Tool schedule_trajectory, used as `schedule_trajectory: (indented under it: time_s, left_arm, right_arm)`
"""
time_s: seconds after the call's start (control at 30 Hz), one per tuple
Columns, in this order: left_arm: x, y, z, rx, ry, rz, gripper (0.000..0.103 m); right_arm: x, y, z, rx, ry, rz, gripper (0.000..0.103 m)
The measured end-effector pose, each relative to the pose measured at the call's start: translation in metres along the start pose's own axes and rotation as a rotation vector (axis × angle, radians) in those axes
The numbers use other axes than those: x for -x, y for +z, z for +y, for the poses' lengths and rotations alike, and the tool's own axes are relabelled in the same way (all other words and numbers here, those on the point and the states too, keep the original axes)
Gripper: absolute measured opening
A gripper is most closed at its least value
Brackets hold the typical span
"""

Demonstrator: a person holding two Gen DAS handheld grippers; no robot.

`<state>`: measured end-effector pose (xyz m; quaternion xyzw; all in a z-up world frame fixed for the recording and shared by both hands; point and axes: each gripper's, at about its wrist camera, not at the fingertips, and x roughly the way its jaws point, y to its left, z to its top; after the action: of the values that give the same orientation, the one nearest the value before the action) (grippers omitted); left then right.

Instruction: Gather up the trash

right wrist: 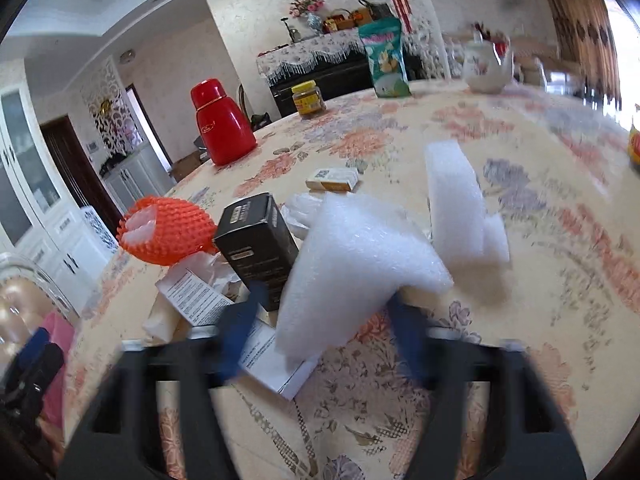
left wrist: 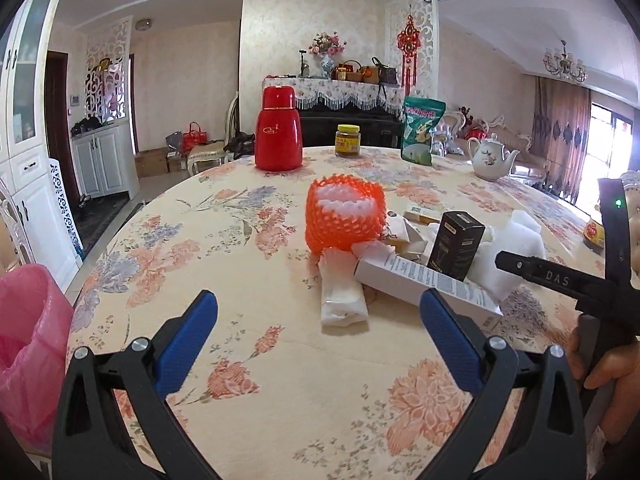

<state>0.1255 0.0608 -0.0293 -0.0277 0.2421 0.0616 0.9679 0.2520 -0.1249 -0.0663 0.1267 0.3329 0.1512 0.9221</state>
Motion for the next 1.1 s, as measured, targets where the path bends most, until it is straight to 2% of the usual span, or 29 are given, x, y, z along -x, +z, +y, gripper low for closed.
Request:
schedule_trajectory:
  time_s: [0.07, 0.2, 0.3, 0.47, 0.63, 0.8, 0.93, 1.1]
  left_arm:
    - [-0.005, 0.002, -0.008, -0.006, 0.005, 0.003, 0.098]
    - [-0.016, 0.007, -0.03, -0.009, 0.011, 0.01, 0.098]
    - [-0.03, 0.01, -0.048, -0.014, 0.026, 0.019, 0.098]
    - [-0.059, 0.015, -0.07, 0.033, 0.05, 0.049, 0.098]
    - [-0.084, 0.022, -0.095, 0.003, 0.111, 0.081, 0.098]
    - [-0.113, 0.027, -0.109, -0.015, 0.179, 0.15, 0.098]
    - [-0.132, 0.028, -0.112, -0.031, 0.197, 0.222, 0.098]
    - [-0.125, 0.019, -0.102, -0.037, 0.167, 0.257, 0.098]
  right_arm:
    - [0.004, 0.0, -0.005, -0.019, 0.013, -0.019, 0.038]
    - [0.026, 0.001, 0.002, 0.081, -0.037, -0.096, 0.038]
    - [0.035, 0.006, -0.006, 0.037, -0.03, -0.118, 0.038]
    - [0.046, 0.012, -0.024, -0.045, -0.015, -0.145, 0.038]
    - [0.059, 0.018, -0.035, -0.079, -0.012, -0.182, 0.038]
    - [0.065, 0.021, -0.042, -0.111, 0.002, -0.197, 0.038]
    - [0.068, 0.021, -0.041, -0.111, 0.016, -0.203, 0.038]
    - [0.07, 0.022, -0.041, -0.114, 0.028, -0.209, 0.038]
